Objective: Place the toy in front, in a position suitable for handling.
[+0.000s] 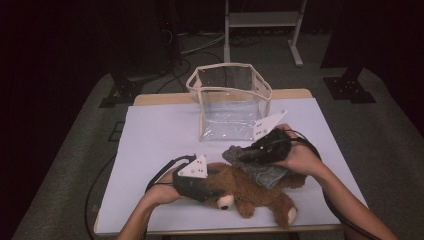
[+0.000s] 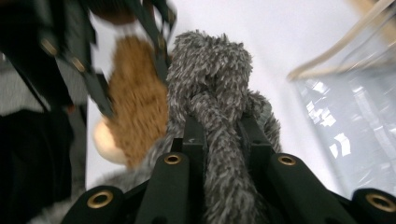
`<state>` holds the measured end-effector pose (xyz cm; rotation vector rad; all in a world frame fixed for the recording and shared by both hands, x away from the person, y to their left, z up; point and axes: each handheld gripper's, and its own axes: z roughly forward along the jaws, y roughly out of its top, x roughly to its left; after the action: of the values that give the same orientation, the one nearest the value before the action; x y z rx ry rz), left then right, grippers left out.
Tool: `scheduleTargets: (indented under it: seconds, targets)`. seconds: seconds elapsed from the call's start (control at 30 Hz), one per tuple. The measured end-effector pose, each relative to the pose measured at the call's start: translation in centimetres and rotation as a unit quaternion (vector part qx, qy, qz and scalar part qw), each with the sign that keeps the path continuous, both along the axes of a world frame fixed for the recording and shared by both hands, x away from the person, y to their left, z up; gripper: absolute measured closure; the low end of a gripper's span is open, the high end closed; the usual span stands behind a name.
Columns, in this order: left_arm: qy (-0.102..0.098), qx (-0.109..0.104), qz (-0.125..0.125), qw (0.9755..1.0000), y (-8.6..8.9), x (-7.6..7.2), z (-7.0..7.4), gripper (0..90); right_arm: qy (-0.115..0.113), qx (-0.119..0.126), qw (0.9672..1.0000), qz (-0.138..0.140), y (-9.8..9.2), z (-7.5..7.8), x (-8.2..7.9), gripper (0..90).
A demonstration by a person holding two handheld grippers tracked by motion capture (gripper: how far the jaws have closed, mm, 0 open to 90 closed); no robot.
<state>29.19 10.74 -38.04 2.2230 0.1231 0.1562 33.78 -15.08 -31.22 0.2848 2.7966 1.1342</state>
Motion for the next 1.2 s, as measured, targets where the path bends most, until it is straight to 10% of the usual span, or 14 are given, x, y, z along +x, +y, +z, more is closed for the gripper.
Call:
scheduleTargets:
  seconds: [0.33,0.8,1.2]
  targets:
    - [0.001,-0.005,0.039,0.9992,1.1,0.2,0.6,26.4,0.044,0.014,0.9987,-0.023,-2.8,-3.6,-0.1,76.6]
    - [-0.005,-0.005,0.047,0.9989,1.1,2.9,0.6,40.7,0.040,0.041,0.9971,-0.049,-4.5,-4.4,-2.2,77.2]
    - [-0.006,-0.026,0.022,0.9994,1.4,1.2,-0.6,44.2,0.003,0.006,0.9998,0.018,3.4,-1.8,-1.7,76.5]
